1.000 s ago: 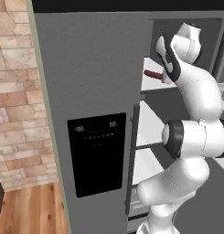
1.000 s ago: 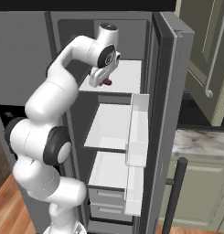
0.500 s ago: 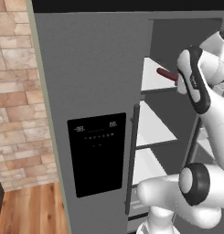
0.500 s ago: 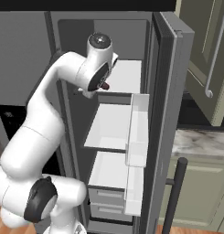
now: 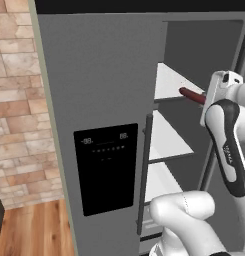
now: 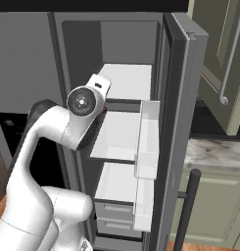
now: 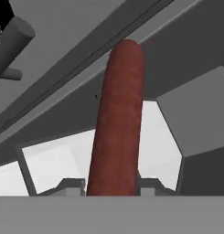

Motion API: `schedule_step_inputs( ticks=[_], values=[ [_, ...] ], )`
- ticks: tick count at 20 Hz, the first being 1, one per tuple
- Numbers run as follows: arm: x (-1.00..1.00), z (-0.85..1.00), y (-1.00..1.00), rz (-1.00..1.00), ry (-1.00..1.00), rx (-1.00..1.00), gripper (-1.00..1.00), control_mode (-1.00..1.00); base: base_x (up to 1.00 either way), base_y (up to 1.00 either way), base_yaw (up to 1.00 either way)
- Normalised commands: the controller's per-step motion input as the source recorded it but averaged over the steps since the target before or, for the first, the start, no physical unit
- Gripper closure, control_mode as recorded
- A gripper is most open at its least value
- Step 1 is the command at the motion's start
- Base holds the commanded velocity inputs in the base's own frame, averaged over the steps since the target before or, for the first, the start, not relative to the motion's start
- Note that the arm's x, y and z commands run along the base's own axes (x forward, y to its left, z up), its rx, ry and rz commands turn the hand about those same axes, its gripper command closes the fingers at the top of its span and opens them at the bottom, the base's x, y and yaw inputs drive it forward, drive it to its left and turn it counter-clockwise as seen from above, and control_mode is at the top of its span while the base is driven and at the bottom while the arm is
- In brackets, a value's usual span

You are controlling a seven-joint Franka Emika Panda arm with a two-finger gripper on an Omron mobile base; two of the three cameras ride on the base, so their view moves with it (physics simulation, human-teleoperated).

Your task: Move the hot dog bun to the plate on the dining table and place the condiment next to that plate. Then navigate to the fridge and take the sausage and place it on the plate as well.

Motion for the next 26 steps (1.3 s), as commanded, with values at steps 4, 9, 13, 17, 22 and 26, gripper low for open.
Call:
schedule_step_inputs(
  ticks=[4,9,13,17,22,26],
  values=[
    [-0.42,-0.02,0.26,0.0,0.0,-0.04,1.0,-1.0,0.0,0.0,0.0],
    [-0.38,-0.02,0.2,0.0,-0.01,-0.06,1.0,1.0,-0.13,0.06,-0.01],
    [0.0,0.0,0.0,0.0,0.0,0.0,1.0,1.0,-0.92,0.23,-0.06],
    [0.0,0.0,0.0,0.0,0.0,0.0,1.0,1.0,-1.0,0.26,-0.08],
    [0.0,0.0,0.0,0.0,0.0,0.0,1.0,1.0,-1.0,0.32,-0.08],
    [0.0,0.0,0.0,0.0,0.0,0.0,1.0,1.0,-1.0,0.25,-0.11]
  ],
)
